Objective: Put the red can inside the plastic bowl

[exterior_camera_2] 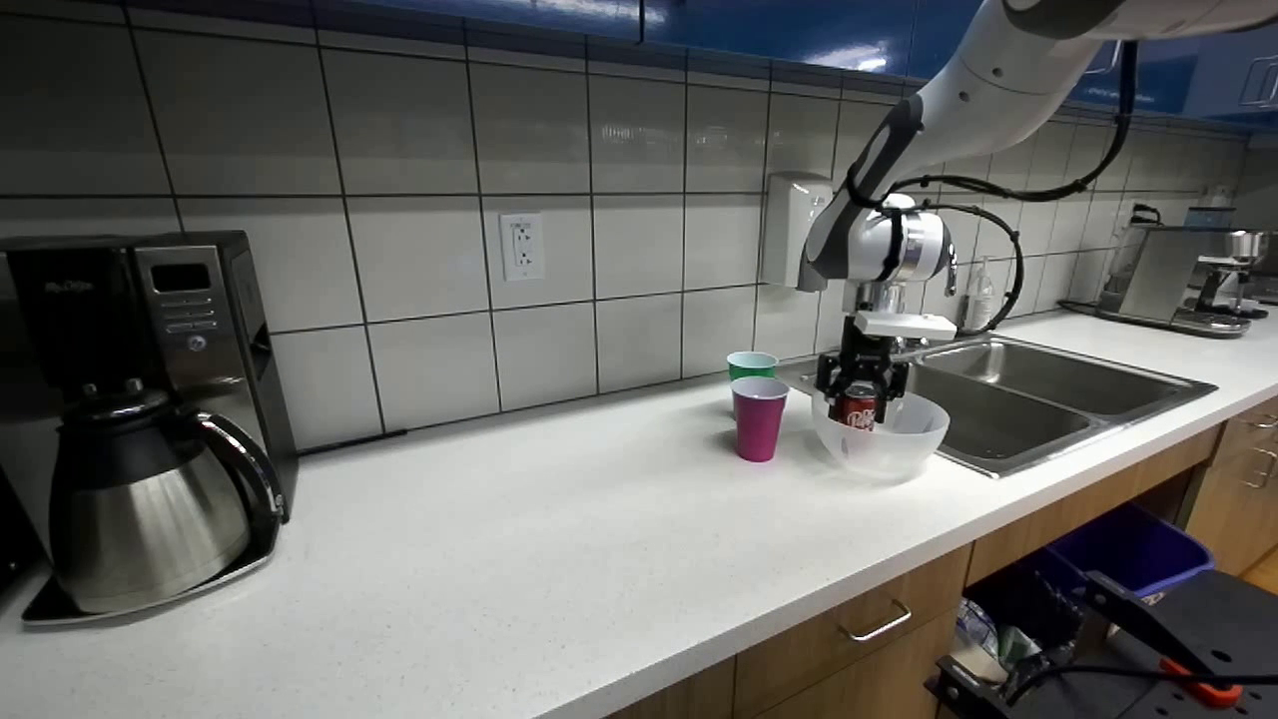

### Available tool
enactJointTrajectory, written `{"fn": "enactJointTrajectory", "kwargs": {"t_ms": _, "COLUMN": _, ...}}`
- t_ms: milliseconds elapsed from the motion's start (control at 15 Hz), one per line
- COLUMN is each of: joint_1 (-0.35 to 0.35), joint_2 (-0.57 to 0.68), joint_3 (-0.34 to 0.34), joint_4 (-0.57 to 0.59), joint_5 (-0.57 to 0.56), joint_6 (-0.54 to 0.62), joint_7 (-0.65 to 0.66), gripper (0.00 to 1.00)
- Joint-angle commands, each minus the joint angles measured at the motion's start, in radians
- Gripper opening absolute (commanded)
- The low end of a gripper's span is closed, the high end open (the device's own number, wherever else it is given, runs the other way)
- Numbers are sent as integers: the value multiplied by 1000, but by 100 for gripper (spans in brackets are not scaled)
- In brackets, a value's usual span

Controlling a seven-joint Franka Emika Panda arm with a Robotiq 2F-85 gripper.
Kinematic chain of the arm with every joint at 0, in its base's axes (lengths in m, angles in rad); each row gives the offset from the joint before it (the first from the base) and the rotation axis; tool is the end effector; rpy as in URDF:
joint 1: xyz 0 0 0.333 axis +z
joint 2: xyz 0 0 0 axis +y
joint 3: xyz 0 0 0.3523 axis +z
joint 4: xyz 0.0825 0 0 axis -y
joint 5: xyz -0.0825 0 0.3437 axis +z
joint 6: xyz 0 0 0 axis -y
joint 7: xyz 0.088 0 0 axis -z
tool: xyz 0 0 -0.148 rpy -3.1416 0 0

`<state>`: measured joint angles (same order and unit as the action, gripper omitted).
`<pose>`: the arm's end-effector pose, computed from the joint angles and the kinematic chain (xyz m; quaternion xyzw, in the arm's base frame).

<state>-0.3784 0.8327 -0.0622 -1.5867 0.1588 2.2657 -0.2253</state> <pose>0.6121 -0.2730 0.1468 -0.9847 0.1536 0.0601 0.0560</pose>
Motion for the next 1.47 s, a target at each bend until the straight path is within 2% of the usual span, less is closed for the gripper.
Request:
{"fn": "enactJointTrajectory", "kwargs": {"t_ms": 0, "joint_1": -6, "joint_2": -54, "joint_3": 6, "joint_4": -34, "joint_5": 8, "joint_6": -21, "joint_7": -22, "gripper": 100}}
{"fn": "enactJointTrajectory", "kwargs": {"t_ms": 400, "joint_1": 18, "joint_2": -199, "joint_3": -11, "joint_4": -155, "joint_5": -7, "joint_6": 17, "joint_7": -10, "gripper": 100}}
{"fn": "enactJointTrajectory", "kwargs": {"t_ms": 800, "joint_1": 66, "joint_2": -399, "joint_3": -17, "joint_4": -342, "joint_5": -20, "joint_6": 11, "joint_7": -2, "gripper": 100}}
{"fn": "enactJointTrajectory", "kwargs": {"t_ms": 1133, "joint_1": 138, "joint_2": -588, "joint_3": -3, "joint_4": -557, "joint_5": -11, "joint_6": 1, "joint_7": -2, "gripper": 100}}
{"fn": "enactJointTrajectory", "kwargs": {"t_ms": 1400, "joint_1": 226, "joint_2": -746, "joint_3": 12, "joint_4": -738, "joint_5": -27, "joint_6": 1, "joint_7": 25, "gripper": 100}}
